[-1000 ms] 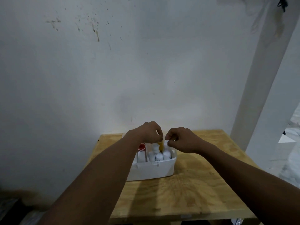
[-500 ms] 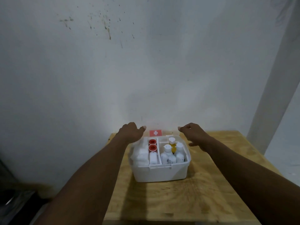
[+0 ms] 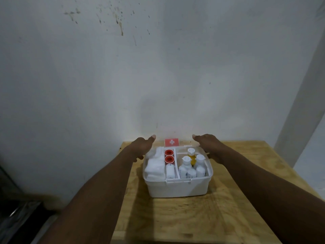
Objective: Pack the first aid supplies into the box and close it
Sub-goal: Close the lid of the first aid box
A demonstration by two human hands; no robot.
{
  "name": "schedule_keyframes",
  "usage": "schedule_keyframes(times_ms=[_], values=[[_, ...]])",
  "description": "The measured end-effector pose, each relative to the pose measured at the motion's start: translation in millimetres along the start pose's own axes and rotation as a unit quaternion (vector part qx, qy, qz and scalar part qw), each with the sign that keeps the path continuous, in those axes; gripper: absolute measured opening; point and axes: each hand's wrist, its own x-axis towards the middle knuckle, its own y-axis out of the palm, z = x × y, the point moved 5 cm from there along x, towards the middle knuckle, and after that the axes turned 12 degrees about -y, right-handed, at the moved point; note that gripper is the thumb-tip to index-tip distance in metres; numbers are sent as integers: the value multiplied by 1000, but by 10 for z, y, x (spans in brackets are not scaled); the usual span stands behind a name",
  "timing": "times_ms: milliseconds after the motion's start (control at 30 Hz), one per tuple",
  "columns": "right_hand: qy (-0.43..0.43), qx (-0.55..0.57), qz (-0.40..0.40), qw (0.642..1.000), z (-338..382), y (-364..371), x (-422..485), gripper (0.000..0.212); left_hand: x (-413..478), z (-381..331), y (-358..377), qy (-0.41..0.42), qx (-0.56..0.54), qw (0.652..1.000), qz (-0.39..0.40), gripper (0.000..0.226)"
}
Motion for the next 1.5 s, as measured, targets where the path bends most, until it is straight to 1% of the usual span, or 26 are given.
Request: schedule_keyframes(times_ms=[167, 267, 500, 600, 733, 833, 933, 1033, 1200, 1267, 1433, 1500], values=[[-3, 12, -11, 1000, 4, -17, 16, 34, 57, 32, -25, 4, -37, 999, 3, 72], [-9, 29, -22, 999, 30, -27, 17, 37, 91, 53, -57, 9, -84, 996, 14, 73], [-42, 54, -54, 996, 134, -54, 19, 30, 74, 19, -165, 28, -179, 983, 12, 70], [-50, 63, -65, 995, 159, -94, 24, 32, 55, 11, -199, 29, -195, 980, 7, 71], [-56, 74, -73, 993, 195, -146, -1, 28, 3, 12, -229, 27, -218, 976, 5, 74], [-50, 89, -78, 992, 233, -180, -44, 34, -57, 18, -272, 30, -244, 969, 1, 77], [-47, 101, -82, 990, 275, -212, -112, 36, -139, 17, -318, 37, -255, 966, 6, 82], [-46, 106, -81, 990, 288, -246, -189, 44, -212, 25, -349, 41, -264, 964, 11, 87], [-54, 103, -80, 990, 280, -283, -285, 50, -310, 78, -361, 48, -259, 965, 10, 87], [-53, 98, -76, 991, 266, -281, -313, 47, -351, 103, -360, 48, -255, 966, 7, 85], [-62, 93, -84, 990, 231, -273, -396, 29, -418, 143, -317, 62, -244, 968, 10, 73], [-72, 89, -83, 990, 203, -270, -421, 27, -445, 162, -311, 64, -240, 969, 5, 71]])
